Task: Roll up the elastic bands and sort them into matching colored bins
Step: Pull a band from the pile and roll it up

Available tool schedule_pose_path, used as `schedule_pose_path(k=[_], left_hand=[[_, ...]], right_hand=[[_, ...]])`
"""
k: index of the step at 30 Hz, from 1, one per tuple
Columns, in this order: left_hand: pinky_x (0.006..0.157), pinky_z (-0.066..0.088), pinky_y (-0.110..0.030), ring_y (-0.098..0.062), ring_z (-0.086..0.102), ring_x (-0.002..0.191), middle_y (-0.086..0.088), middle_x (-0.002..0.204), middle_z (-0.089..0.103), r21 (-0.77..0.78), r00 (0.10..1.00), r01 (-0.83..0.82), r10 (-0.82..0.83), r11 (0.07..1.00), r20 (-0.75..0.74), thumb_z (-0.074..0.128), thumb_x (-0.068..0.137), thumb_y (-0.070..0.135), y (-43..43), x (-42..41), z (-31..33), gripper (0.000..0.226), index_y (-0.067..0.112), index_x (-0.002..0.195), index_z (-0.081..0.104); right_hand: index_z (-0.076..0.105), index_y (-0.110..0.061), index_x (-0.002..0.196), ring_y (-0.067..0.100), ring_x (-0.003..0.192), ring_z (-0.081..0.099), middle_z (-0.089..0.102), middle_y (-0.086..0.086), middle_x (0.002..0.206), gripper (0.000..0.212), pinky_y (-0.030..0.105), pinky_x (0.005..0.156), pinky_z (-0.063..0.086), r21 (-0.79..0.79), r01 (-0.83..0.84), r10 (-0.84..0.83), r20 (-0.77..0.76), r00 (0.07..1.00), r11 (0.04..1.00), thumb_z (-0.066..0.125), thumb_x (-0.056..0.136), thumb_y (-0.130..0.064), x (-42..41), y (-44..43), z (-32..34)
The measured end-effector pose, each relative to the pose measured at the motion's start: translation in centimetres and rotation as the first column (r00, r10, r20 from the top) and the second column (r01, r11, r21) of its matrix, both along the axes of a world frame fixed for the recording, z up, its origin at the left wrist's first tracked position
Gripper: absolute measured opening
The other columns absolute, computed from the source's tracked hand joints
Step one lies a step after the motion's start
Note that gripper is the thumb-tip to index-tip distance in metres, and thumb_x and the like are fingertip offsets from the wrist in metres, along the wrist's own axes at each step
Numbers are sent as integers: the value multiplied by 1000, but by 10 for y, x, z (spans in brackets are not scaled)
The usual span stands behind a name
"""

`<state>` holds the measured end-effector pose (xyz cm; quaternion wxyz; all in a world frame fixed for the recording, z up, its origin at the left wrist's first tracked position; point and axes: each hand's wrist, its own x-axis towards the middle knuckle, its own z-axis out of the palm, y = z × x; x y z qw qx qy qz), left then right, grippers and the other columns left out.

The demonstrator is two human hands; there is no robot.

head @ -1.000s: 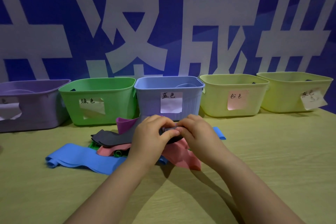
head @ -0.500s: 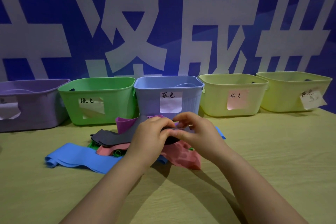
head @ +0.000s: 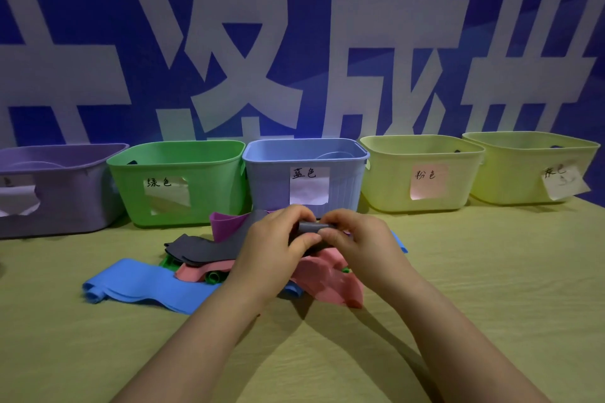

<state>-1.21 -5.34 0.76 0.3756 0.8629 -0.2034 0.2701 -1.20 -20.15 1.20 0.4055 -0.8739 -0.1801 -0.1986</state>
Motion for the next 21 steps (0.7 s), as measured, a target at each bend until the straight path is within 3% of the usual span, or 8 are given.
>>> schedule_pose_path(k=[5,8,12,14,17,21], left_hand=[[70,39,-19,-9,57,80,8,83,67,-55,998,-11,15,998,67,70,78,18,0,-1,-1,13,22,89,65],[70,41,-18,-8,57,78,8,80,67,-116,998,14,-7,993,61,73,76,18,1,-1,0,13,25,84,65],[65,39,-16,-10,57,77,3,80,65,-126,998,-23,31,992,60,68,80,19,3,-2,1,9,23,83,62],[63,38,-13,-7,57,75,2,79,65,-146,997,-38,48,989,68,66,81,18,4,-2,3,9,24,82,59],[59,37,-9,-3,55,73,4,75,63,-146,997,-33,42,989,64,65,82,20,3,-4,4,9,24,80,58],[63,38,-8,-8,57,77,6,83,63,-132,998,-10,17,991,57,69,79,24,1,-5,2,15,23,92,61]], right_hand=[[66,-13,100,20,95,56,60,2,93,17,39,87,44,-35,-87,87,-20,996,996,53,91,-18,3,-1,0],[64,-19,97,17,96,57,60,2,97,15,36,90,44,68,-138,143,-80,986,988,50,93,-16,4,-1,-1],[58,-32,93,7,93,59,62,-9,93,19,28,88,47,261,-197,228,-95,969,945,55,91,-14,4,2,-2],[56,-37,93,9,94,60,61,-12,91,29,31,88,50,327,-198,235,-76,969,924,64,84,-11,4,3,-4],[58,-34,82,11,87,63,63,-13,81,27,35,84,52,327,-169,193,-41,980,930,67,81,-9,5,3,-4],[60,-27,85,8,79,58,61,-11,77,15,26,73,45,214,-129,132,5,991,968,56,89,-13,2,1,-1]])
